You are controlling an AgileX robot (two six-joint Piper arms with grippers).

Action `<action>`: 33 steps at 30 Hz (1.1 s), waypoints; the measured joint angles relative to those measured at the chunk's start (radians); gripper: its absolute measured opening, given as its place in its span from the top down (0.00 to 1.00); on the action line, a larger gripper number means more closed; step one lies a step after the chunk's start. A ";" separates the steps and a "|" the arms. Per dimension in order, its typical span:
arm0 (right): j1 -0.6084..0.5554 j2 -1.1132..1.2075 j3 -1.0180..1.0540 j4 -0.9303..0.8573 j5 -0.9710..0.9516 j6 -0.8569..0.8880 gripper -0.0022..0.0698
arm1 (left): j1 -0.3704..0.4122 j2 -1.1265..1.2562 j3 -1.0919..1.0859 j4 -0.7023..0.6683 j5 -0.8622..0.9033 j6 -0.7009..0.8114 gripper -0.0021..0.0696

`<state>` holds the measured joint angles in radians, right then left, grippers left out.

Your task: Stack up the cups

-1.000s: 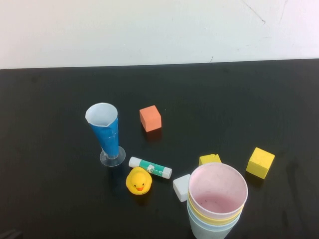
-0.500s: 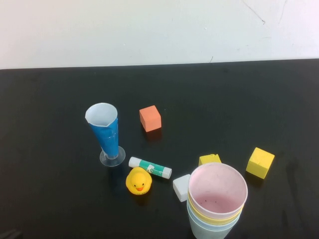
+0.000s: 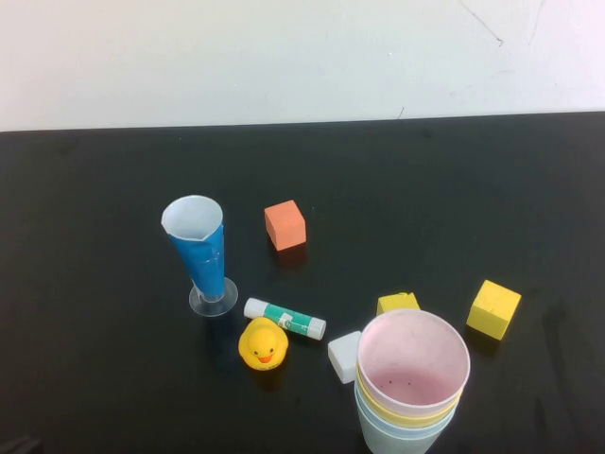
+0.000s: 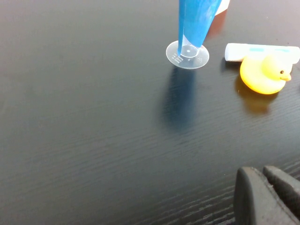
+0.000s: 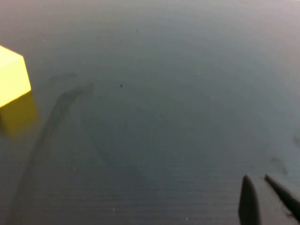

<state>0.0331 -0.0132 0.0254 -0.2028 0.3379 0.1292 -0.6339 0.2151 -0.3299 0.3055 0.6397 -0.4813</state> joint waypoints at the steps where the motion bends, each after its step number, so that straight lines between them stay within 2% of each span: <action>1: 0.000 0.000 0.000 0.000 0.000 0.000 0.97 | 0.000 0.000 0.000 0.000 0.000 0.000 0.97; 28: 0.000 0.000 0.000 0.000 0.005 0.000 0.97 | 0.000 0.000 0.000 -0.023 0.000 0.000 0.97; 31: 0.000 0.000 0.000 0.000 0.005 0.000 0.97 | 0.035 -0.001 0.033 -0.094 -0.029 0.000 0.97; 33: 0.000 0.000 0.000 0.000 0.005 0.000 0.97 | 0.091 -0.010 0.070 -0.111 -0.066 0.004 0.97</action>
<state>0.0331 -0.0132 0.0254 -0.2028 0.3425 0.1292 -0.5426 0.2048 -0.2597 0.1941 0.5741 -0.4770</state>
